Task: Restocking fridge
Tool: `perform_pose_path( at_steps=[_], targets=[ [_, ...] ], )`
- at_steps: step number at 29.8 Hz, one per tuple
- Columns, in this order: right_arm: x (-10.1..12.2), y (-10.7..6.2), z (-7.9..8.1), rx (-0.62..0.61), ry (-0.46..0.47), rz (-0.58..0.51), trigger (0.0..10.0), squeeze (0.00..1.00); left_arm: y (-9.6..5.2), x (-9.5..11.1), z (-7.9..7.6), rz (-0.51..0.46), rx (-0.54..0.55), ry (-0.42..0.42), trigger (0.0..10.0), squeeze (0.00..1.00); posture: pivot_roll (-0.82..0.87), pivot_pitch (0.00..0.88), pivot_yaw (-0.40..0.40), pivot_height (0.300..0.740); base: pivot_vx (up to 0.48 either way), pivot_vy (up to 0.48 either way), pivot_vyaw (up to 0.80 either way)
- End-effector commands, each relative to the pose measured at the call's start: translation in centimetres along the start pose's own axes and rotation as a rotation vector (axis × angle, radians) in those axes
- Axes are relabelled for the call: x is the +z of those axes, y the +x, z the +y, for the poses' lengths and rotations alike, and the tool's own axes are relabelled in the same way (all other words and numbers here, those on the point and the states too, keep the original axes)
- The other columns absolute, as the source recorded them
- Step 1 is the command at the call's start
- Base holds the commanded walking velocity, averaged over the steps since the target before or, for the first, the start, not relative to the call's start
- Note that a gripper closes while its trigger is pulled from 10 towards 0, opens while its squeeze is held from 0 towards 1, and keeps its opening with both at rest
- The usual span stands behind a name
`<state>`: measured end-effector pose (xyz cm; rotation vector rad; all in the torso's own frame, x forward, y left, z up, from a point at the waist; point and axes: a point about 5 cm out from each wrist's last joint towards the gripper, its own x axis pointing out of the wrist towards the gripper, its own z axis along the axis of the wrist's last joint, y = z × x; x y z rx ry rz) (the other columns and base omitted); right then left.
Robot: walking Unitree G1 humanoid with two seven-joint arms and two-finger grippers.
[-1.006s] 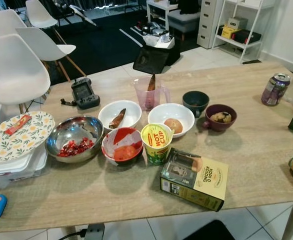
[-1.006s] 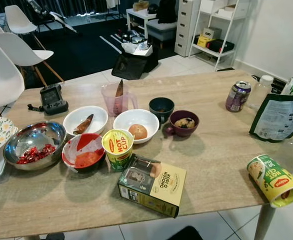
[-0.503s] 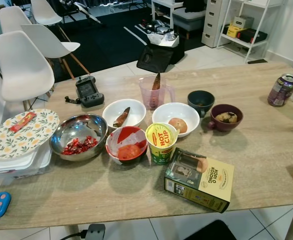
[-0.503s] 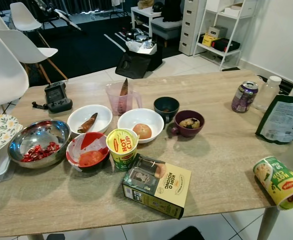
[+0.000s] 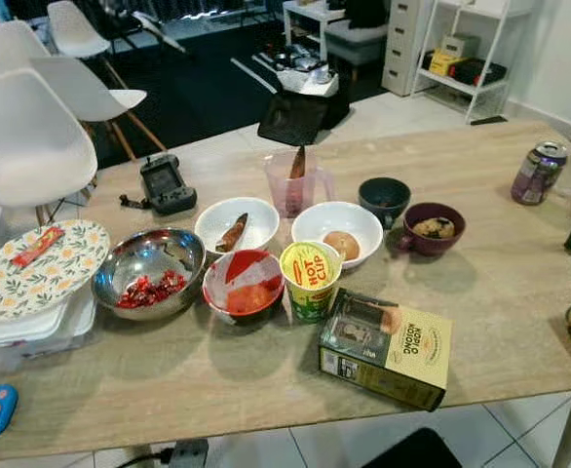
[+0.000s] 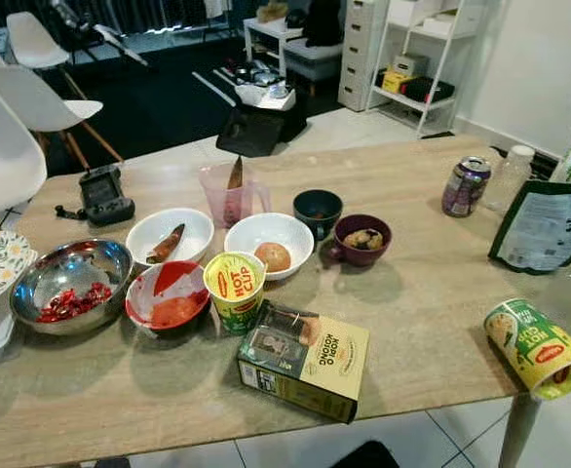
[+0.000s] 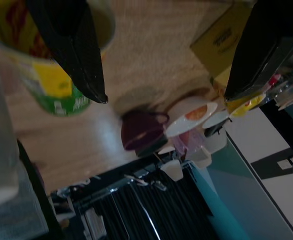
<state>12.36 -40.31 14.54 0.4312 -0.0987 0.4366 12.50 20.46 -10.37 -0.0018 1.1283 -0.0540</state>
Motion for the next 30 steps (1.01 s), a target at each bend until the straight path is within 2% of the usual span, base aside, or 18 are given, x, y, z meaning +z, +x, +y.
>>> perform_pose_path(
  at_steps=[1, 10, 13, 15, 18, 30],
  targets=[
    [-0.5, 0.0, 0.1, 0.007, 0.014, 0.018, 10.0, 0.00, -0.2, -0.3, 0.6, 0.016, 0.012, 0.013, 10.0, 0.00, -0.15, 0.000, 0.031, 0.740, 0.000, 0.000, 0.00],
    [-1.5, -0.9, 0.6, -0.026, 0.065, 0.085, 10.0, 0.00, -0.1, -0.1, 0.5, 0.015, 0.008, 0.019, 10.0, 0.00, -0.15, 0.000, 0.037, 0.740, 0.000, 0.000, 0.00],
    [-4.1, -1.1, 0.5, -0.082, 0.110, 0.231, 10.0, 0.00, -0.1, -0.2, 0.5, 0.018, 0.007, 0.021, 10.0, 0.00, -0.15, 0.000, 0.038, 0.740, 0.000, 0.000, 0.00],
    [-4.1, -1.1, 0.5, -0.082, 0.110, 0.231, 10.0, 0.00, -0.1, -0.2, 0.5, 0.018, 0.007, 0.021, 10.0, 0.00, -0.15, 0.000, 0.038, 0.740, 0.000, 0.000, 0.00],
    [-5.0, -0.8, 0.1, -0.115, 0.101, 0.247, 10.0, 0.00, -0.1, -0.2, 0.5, 0.017, 0.007, 0.020, 10.0, 0.00, -0.15, 0.000, 0.038, 0.740, 0.000, 0.000, 0.00],
    [-5.2, 0.1, -0.9, -0.181, 0.013, 0.270, 10.0, 0.00, -0.2, -0.3, 0.5, 0.020, 0.008, 0.019, 10.0, 0.00, -0.15, 0.000, 0.037, 0.740, 0.000, 0.000, 0.00]
  ],
)
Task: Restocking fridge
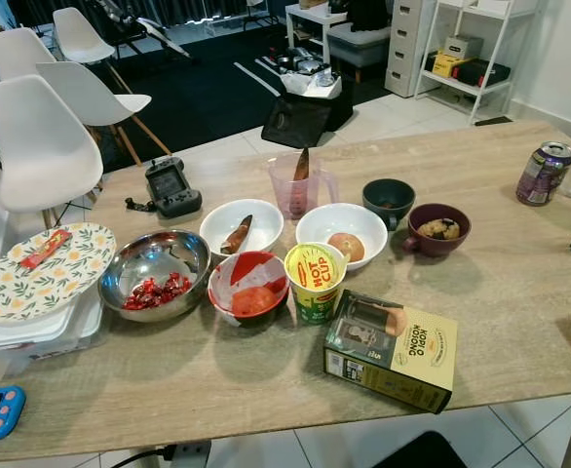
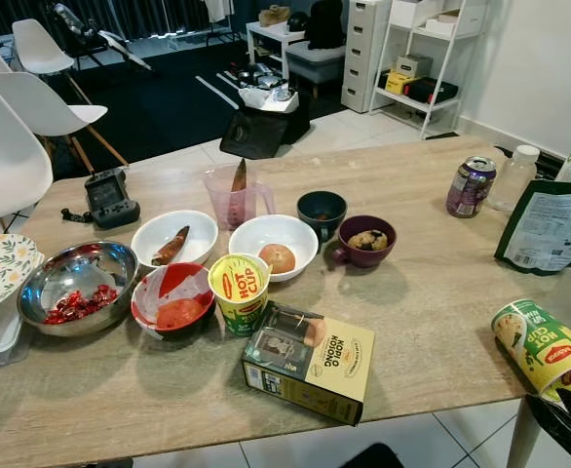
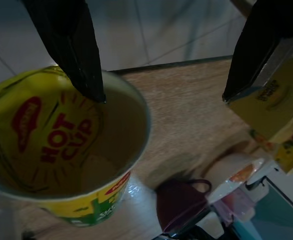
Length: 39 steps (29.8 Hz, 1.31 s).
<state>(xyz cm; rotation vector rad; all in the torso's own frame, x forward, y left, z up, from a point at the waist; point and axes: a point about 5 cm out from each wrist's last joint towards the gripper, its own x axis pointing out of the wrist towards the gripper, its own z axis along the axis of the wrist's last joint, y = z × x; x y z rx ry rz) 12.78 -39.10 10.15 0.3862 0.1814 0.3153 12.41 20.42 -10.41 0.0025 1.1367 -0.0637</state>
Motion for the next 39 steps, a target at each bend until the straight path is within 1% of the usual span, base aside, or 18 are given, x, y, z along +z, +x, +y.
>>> perform_pose_path(
  at_steps=[1, 2, 4, 5, 7, 8, 11, 15, 16, 18, 23, 25, 29, 34, 39],
  targets=[
    [-0.8, 0.5, 0.1, -0.005, -0.003, 0.032, 10.0, 0.00, -0.2, -0.3, 0.6, 0.012, 0.013, 0.011, 10.0, 0.00, -0.15, 0.000, 0.037, 0.740, 0.000, 0.000, 0.00],
    [-0.8, 0.5, 0.1, -0.005, -0.003, 0.032, 10.0, 0.00, -0.2, -0.3, 0.6, 0.012, 0.013, 0.011, 10.0, 0.00, -0.15, 0.000, 0.037, 0.740, 0.000, 0.000, 0.00],
    [-0.9, 1.2, 0.1, -0.019, -0.041, 0.056, 10.0, 0.00, -0.1, -0.3, 0.5, 0.011, 0.012, 0.010, 10.0, 0.00, -0.15, 0.000, 0.036, 0.740, 0.000, 0.000, 0.00],
    [-0.9, 1.2, 0.1, -0.019, -0.041, 0.056, 10.0, 0.00, -0.1, -0.3, 0.5, 0.011, 0.012, 0.010, 10.0, 0.00, -0.15, 0.000, 0.036, 0.740, 0.000, 0.000, 0.00],
    [-0.9, 2.1, 0.1, -0.017, -0.074, 0.073, 10.0, 0.00, -0.1, -0.3, 0.5, 0.011, 0.012, 0.009, 10.0, 0.00, -0.14, 0.000, 0.035, 0.740, 0.000, 0.000, 0.00],
    [-0.9, 2.1, 0.1, -0.017, -0.074, 0.073, 10.0, 0.00, -0.1, -0.3, 0.5, 0.011, 0.012, 0.009, 10.0, 0.00, -0.14, 0.000, 0.035, 0.740, 0.000, 0.000, 0.00],
    [-0.8, 2.9, -0.1, -0.025, -0.112, 0.069, 10.0, 0.00, -0.1, -0.3, 0.5, 0.012, 0.014, 0.008, 10.0, 0.00, -0.14, 0.000, 0.034, 0.740, 0.000, 0.000, 0.00],
    [-0.9, 3.3, -0.1, -0.025, -0.120, 0.075, 10.0, 0.00, -0.1, -0.3, 0.5, 0.013, 0.015, 0.007, 10.0, 0.00, -0.14, 0.000, 0.031, 0.740, 0.000, 0.000, 0.00],
    [-1.1, 3.8, -0.1, -0.027, -0.126, 0.084, 10.0, 0.00, -0.2, -0.4, 0.5, 0.013, 0.015, 0.006, 10.0, 0.00, -0.14, 0.000, 0.029, 0.740, 0.000, 0.000, 0.00],
    [-1.3, 4.2, -0.2, -0.034, -0.137, 0.088, 10.0, 0.00, -0.2, -0.4, 0.5, 0.013, 0.015, 0.003, 10.0, 0.00, -0.13, 0.000, 0.029, 0.740, 0.000, 0.000, 0.00],
    [-1.4, 4.6, -0.3, -0.048, -0.157, 0.096, 10.0, 0.00, -0.2, -0.4, 0.5, 0.012, 0.015, 0.004, 10.0, 0.00, -0.13, 0.000, 0.027, 0.740, 0.000, 0.000, 0.00],
    [-1.3, 5.0, -0.5, -0.070, -0.185, 0.096, 10.0, 0.00, -0.2, -0.3, 0.6, 0.011, 0.016, 0.006, 10.0, 0.00, -0.13, 0.000, 0.027, 0.740, 0.000, 0.000, 0.00],
    [-1.5, 5.5, -0.7, -0.097, -0.198, 0.105, 10.0, 0.00, -0.1, -0.3, 0.6, 0.011, 0.016, 0.009, 10.0, 0.00, -0.13, 0.000, 0.027, 0.740, 0.000, 0.000, 0.00],
    [-1.5, 5.8, -1.0, -0.123, -0.209, 0.092, 10.0, 0.00, -0.1, -0.2, 0.6, 0.011, 0.015, 0.009, 10.0, 0.00, -0.13, 0.000, 0.028, 0.740, 0.000, 0.000, 0.00],
    [-1.0, 6.6, -1.1, -0.156, -0.248, 0.044, 10.0, 0.00, -0.1, -0.3, 0.5, 0.013, 0.013, 0.008, 10.0, 0.00, -0.13, 0.000, 0.031, 0.740, 0.000, 0.000, 0.00]
  ],
)
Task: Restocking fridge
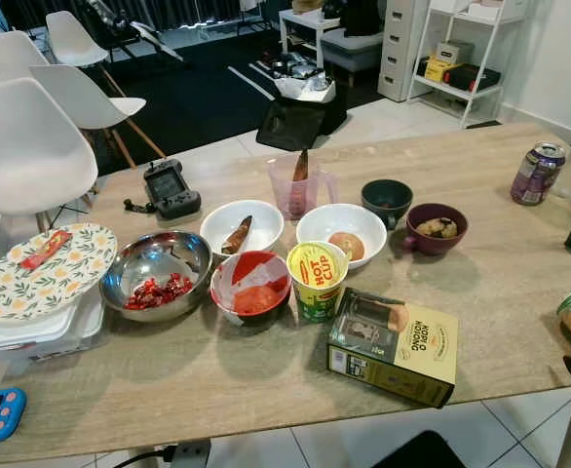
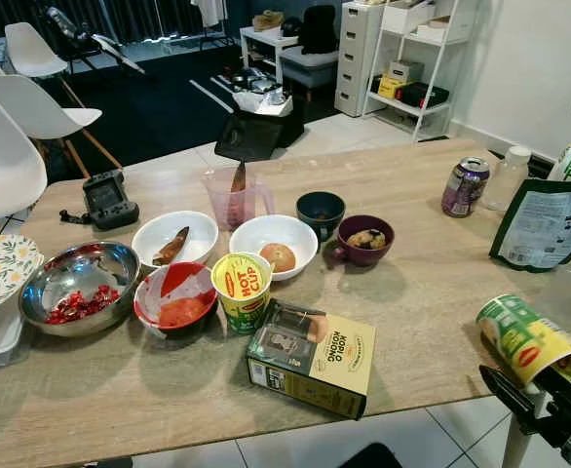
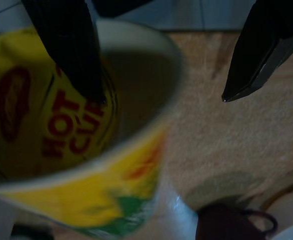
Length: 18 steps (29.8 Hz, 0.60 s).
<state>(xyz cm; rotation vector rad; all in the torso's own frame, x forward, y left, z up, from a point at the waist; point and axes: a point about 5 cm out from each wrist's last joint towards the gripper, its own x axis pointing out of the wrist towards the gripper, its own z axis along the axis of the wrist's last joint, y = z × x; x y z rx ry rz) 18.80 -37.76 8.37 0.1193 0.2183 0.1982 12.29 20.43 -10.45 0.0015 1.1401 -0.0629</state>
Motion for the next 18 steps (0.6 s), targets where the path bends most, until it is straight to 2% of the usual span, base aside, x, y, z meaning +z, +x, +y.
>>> perform_pose_path(
  at_steps=[1, 11, 18],
  targets=[
    [-0.2, 0.3, 0.1, -0.009, 0.000, -0.007, 10.0, 0.00, -0.1, -0.2, 0.5, 0.010, 0.013, 0.010, 10.0, 0.00, -0.13, 0.000, 0.031, 0.740, 0.000, 0.000, 0.00],
    [0.8, 1.5, -0.4, -0.075, -0.021, -0.073, 10.0, 0.00, -0.1, -0.2, 0.3, 0.009, 0.010, 0.005, 10.0, 0.00, -0.13, 0.000, 0.029, 0.740, 0.000, 0.000, 0.00],
    [1.0, 1.6, -0.7, -0.113, -0.029, -0.090, 10.0, 0.00, -0.1, -0.3, 0.3, 0.010, 0.009, 0.005, 10.0, 0.00, -0.13, 0.000, 0.031, 0.740, 0.000, 0.000, 0.00]
  ],
)
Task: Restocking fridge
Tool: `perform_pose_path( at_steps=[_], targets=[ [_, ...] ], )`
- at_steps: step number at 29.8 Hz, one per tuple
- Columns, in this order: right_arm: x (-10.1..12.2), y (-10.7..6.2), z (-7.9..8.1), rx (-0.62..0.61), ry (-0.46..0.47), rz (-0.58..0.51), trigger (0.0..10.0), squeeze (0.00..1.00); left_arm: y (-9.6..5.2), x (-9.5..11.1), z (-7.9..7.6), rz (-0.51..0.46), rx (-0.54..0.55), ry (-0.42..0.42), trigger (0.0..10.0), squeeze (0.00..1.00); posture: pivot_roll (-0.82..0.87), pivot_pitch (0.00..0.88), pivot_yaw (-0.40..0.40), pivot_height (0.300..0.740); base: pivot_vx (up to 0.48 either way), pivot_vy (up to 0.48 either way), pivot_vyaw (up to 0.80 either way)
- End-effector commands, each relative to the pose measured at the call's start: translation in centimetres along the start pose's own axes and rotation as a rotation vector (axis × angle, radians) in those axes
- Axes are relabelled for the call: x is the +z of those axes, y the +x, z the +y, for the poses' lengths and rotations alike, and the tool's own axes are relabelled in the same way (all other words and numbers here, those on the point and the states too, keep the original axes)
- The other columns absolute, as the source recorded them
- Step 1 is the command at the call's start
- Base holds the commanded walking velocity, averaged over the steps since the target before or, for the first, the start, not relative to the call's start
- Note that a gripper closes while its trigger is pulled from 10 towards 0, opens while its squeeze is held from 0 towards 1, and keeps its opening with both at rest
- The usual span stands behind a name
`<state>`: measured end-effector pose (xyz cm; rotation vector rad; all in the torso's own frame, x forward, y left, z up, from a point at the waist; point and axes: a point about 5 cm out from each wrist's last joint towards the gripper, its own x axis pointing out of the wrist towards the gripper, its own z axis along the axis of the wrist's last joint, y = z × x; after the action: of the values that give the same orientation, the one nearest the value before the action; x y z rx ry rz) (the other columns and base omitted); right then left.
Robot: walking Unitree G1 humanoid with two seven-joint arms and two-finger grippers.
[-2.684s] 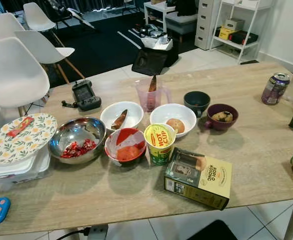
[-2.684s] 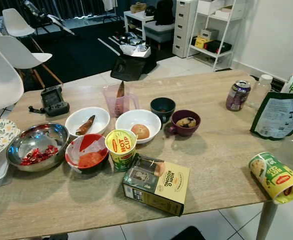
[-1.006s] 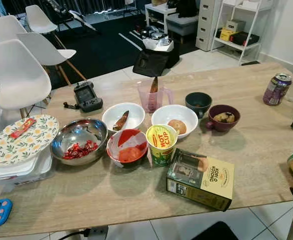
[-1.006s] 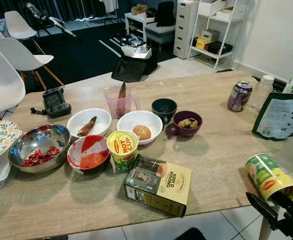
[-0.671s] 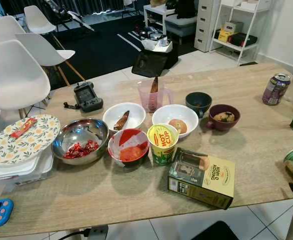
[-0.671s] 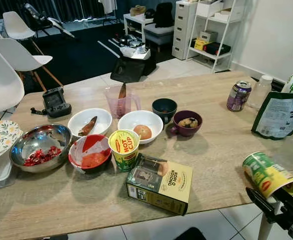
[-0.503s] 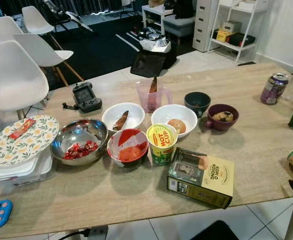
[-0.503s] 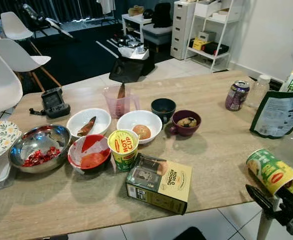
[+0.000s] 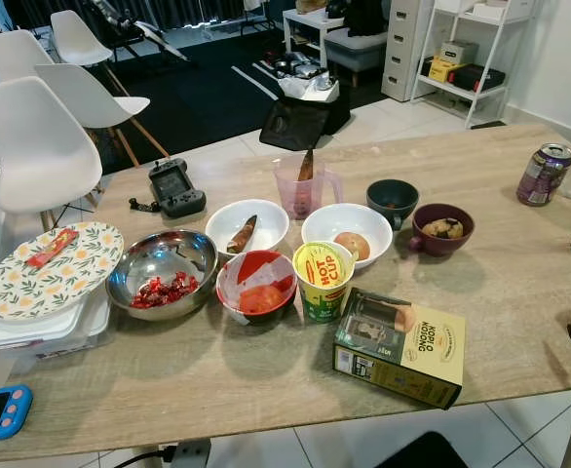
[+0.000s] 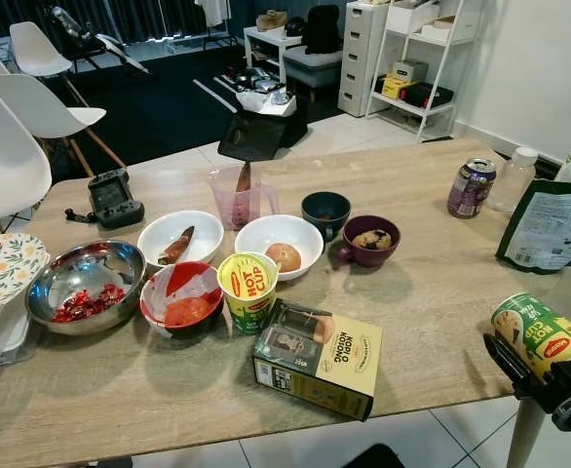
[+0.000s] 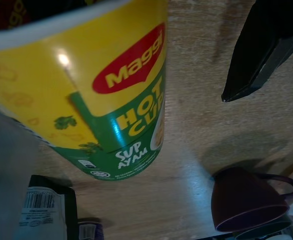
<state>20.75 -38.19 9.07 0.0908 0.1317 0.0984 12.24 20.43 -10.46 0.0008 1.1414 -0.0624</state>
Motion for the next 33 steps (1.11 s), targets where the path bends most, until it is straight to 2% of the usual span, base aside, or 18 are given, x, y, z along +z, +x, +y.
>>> perform_pose_path(
  at_steps=[1, 2, 3, 4, 5, 6, 7, 10, 11, 14, 15, 16, 24, 27, 33],
  targets=[
    [-0.1, 0.0, -0.2, -0.027, -0.003, -0.007, 10.0, 0.00, -0.1, -0.2, 0.3, 0.009, 0.010, 0.006, 10.0, 0.00, -0.13, 0.000, 0.031, 0.740, 0.000, 0.000, 0.00],
    [-0.1, 0.0, -0.2, -0.027, -0.003, -0.007, 10.0, 0.00, -0.1, -0.2, 0.3, 0.009, 0.010, 0.006, 10.0, 0.00, -0.13, 0.000, 0.031, 0.740, 0.000, 0.000, 0.00],
    [-0.1, 0.0, -0.2, -0.035, -0.002, -0.012, 7.3, 0.00, -0.1, -0.3, 0.4, 0.010, 0.010, 0.007, 10.0, 0.00, -0.13, 0.000, 0.032, 0.740, 0.000, 0.000, 0.00],
    [-0.1, 0.0, -0.3, -0.039, -0.003, -0.015, 2.4, 0.00, -0.1, -0.3, 0.4, 0.012, 0.010, 0.007, 10.0, 0.00, -0.13, 0.000, 0.032, 0.740, 0.000, 0.000, 0.00],
    [-0.1, 0.0, -0.3, -0.039, -0.003, -0.015, 2.4, 0.00, -0.1, -0.3, 0.4, 0.012, 0.010, 0.007, 10.0, 0.00, -0.13, 0.000, 0.032, 0.740, 0.000, 0.000, 0.00],
    [-0.1, 0.0, -0.3, -0.040, -0.002, -0.015, 1.0, 0.00, -0.1, -0.4, 0.4, 0.012, 0.010, 0.007, 10.0, 0.00, -0.13, 0.000, 0.032, 0.740, 0.000, 0.000, 0.00],
    [-0.1, -0.1, -0.4, -0.042, -0.002, -0.015, 0.9, 0.00, -0.1, -0.4, 0.4, 0.012, 0.011, 0.007, 10.0, 0.00, -0.13, 0.000, 0.032, 0.740, 0.000, 0.000, 0.00],
    [-0.1, -0.1, -0.4, -0.043, -0.002, -0.013, 0.9, 0.00, -0.1, -0.4, 0.4, 0.013, 0.010, 0.007, 10.0, 0.00, -0.13, 0.000, 0.033, 0.740, 0.000, 0.000, 0.00],
    [-0.2, -0.2, -0.5, -0.048, -0.003, -0.012, 1.9, 0.00, -0.1, -0.5, 0.4, 0.015, 0.010, 0.008, 10.0, 0.00, -0.13, 0.000, 0.033, 0.740, 0.000, 0.000, 0.00],
    [-0.2, -0.2, -0.5, -0.049, -0.003, -0.012, 1.9, 0.00, -0.1, -0.5, 0.4, 0.015, 0.010, 0.009, 10.0, 0.00, -0.13, 0.000, 0.033, 0.740, 0.000, 0.000, 0.00],
    [-0.2, -0.2, -0.6, -0.049, -0.006, -0.012, 3.8, 0.00, -0.1, -0.5, 0.4, 0.015, 0.010, 0.010, 10.0, 0.00, -0.13, 0.000, 0.034, 0.740, 0.000, 0.000, 0.00],
    [-0.2, -0.3, -0.6, -0.050, -0.007, -0.011, 10.0, 0.00, -0.1, -0.4, 0.4, 0.015, 0.009, 0.011, 10.0, 0.00, -0.13, 0.000, 0.035, 0.740, 0.000, 0.000, 0.00],
    [-0.2, -0.5, -0.7, -0.044, -0.005, -0.012, 10.0, 0.00, -0.1, -0.2, 0.4, 0.009, 0.007, 0.018, 10.0, 0.00, -0.14, 0.000, 0.038, 0.740, 0.000, 0.000, 0.00],
    [-0.1, -1.1, -0.5, 0.020, 0.015, -0.020, 10.0, 0.00, -0.1, 0.0, 0.4, 0.009, 0.005, 0.025, 10.0, 0.00, -0.14, 0.000, 0.038, 0.740, 0.000, 0.000, 0.00],
    [-0.1, -1.4, -0.5, 0.040, 0.015, -0.012, 10.0, 0.00, -0.1, 0.0, 0.4, 0.011, 0.004, 0.029, 10.0, 0.00, -0.14, 0.000, 0.038, 0.740, 0.000, 0.000, 0.00]
  ],
)
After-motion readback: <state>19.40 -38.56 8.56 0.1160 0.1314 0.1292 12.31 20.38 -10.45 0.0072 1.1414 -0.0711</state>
